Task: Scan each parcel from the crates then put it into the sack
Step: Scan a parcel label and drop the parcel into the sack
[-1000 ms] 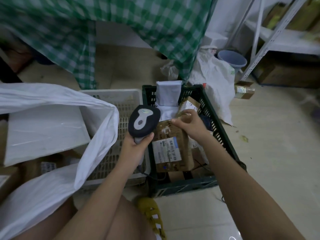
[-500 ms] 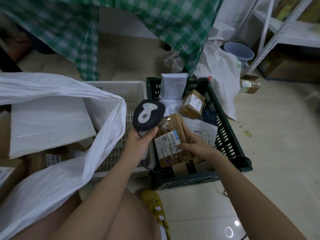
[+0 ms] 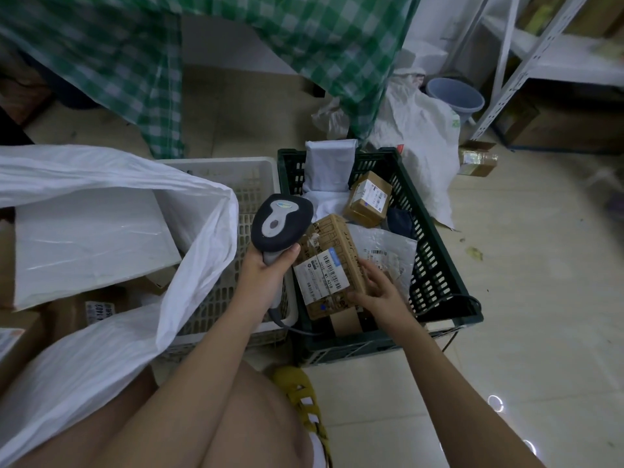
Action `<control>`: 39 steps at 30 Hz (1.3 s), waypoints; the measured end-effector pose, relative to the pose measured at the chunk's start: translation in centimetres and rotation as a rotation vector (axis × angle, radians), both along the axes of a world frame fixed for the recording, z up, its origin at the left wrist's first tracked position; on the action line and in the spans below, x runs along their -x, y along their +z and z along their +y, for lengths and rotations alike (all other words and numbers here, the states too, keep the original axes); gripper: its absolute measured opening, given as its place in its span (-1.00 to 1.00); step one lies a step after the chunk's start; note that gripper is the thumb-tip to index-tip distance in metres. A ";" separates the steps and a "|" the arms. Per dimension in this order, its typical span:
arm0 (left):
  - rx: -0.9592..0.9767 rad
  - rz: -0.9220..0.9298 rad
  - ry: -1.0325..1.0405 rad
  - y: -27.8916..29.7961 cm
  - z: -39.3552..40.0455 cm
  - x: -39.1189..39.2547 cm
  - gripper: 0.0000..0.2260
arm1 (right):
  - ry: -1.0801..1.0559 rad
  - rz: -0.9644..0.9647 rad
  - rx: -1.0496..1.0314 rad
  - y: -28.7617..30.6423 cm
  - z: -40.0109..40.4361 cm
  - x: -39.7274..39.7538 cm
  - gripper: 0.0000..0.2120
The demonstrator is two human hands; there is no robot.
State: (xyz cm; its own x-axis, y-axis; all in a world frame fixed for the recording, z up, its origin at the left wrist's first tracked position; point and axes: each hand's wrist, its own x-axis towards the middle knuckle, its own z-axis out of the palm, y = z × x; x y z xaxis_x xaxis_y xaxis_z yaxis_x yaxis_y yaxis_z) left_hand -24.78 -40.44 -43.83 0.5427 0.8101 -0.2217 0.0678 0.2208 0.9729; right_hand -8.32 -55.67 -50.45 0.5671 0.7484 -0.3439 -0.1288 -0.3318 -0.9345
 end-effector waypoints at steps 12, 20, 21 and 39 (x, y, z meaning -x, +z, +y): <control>0.009 -0.010 -0.011 0.0 -0.1 0.5 -0.69 | -0.335 0.033 -0.132 3.5 1.2 -1.9 -0.71; -0.002 -0.052 -0.141 0.1 -0.7 0.6 -0.65 | -0.288 -0.143 -0.194 9.5 3.5 -8.0 -0.69; -0.007 -0.048 -0.165 -0.1 -0.7 0.5 -0.66 | -0.285 -0.136 -0.192 9.9 3.9 -8.4 -0.68; -0.069 0.001 -0.357 -1.4 -1.0 -0.4 -0.69 | -0.320 -0.134 -0.230 10.1 6.5 -7.8 -0.69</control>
State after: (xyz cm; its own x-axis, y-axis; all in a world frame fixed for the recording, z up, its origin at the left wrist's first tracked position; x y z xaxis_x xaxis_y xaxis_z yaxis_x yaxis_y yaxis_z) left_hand -24.43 -41.39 -45.19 0.7941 0.5826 -0.1735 0.1294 0.1169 0.9847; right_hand -0.50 -49.17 -40.34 0.8121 0.5756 -0.0960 -0.0641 -0.0756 -0.9951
